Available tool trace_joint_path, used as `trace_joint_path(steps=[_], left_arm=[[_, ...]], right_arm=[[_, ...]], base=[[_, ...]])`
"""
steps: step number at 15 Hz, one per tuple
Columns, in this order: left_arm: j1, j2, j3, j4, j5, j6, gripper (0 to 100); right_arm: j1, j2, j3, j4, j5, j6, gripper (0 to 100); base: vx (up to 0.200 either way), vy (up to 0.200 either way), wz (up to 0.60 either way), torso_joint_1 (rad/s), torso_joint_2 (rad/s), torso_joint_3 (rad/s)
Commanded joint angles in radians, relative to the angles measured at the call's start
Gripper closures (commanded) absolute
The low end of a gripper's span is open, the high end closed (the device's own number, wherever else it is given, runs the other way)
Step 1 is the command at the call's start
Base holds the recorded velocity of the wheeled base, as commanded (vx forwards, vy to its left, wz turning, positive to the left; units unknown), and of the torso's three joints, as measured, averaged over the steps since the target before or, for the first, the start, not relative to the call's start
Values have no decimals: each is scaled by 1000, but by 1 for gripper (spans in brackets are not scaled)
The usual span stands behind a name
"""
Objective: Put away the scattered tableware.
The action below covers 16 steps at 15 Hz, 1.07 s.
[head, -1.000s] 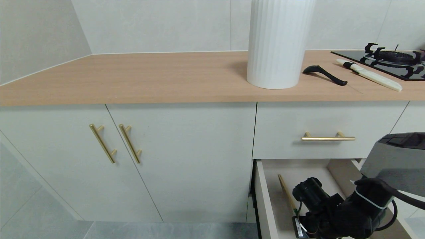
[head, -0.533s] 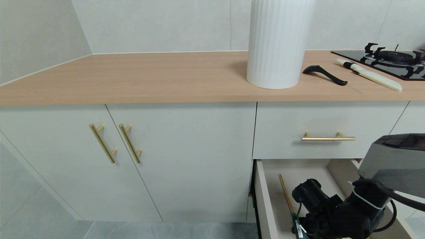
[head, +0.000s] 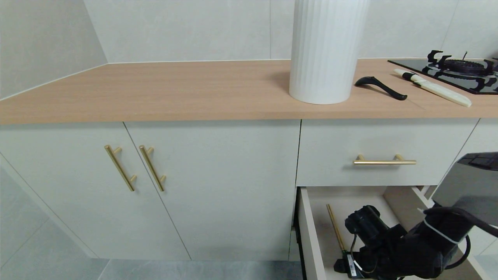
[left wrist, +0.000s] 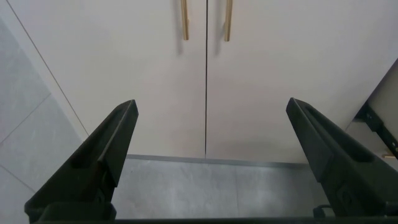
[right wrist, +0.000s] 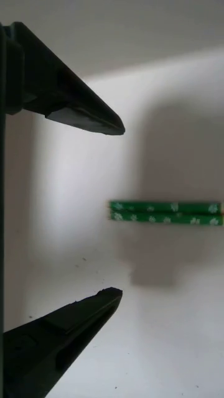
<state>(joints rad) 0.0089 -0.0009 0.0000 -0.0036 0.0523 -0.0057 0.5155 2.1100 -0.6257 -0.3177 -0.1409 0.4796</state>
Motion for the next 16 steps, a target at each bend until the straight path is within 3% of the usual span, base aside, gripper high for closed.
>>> trace_joint_path(steps=[1, 3, 8, 11, 16], left_arm=[[0, 1, 0, -1, 0, 0, 0], [0, 1, 0, 1, 0, 0, 0], [0, 1, 0, 1, 0, 0, 0], [0, 1, 0, 1, 0, 0, 0], [0, 1, 0, 1, 0, 0, 0]], right_arm=[[-2, -211, -20, 138, 35, 2, 0], [-25, -366, -43, 239, 70, -4, 0], [-178, -524, -40, 242, 63, -147, 0], [-184, -559, -38, 244, 61, -165, 0], [-184, -573, -35, 244, 61, -167, 0]], base=[[0, 0, 0, 0, 0, 0], [0, 0, 0, 0, 0, 0], [0, 0, 0, 0, 0, 0], [0, 0, 0, 4, -66, -63], [0, 0, 0, 103, -343, -289]])
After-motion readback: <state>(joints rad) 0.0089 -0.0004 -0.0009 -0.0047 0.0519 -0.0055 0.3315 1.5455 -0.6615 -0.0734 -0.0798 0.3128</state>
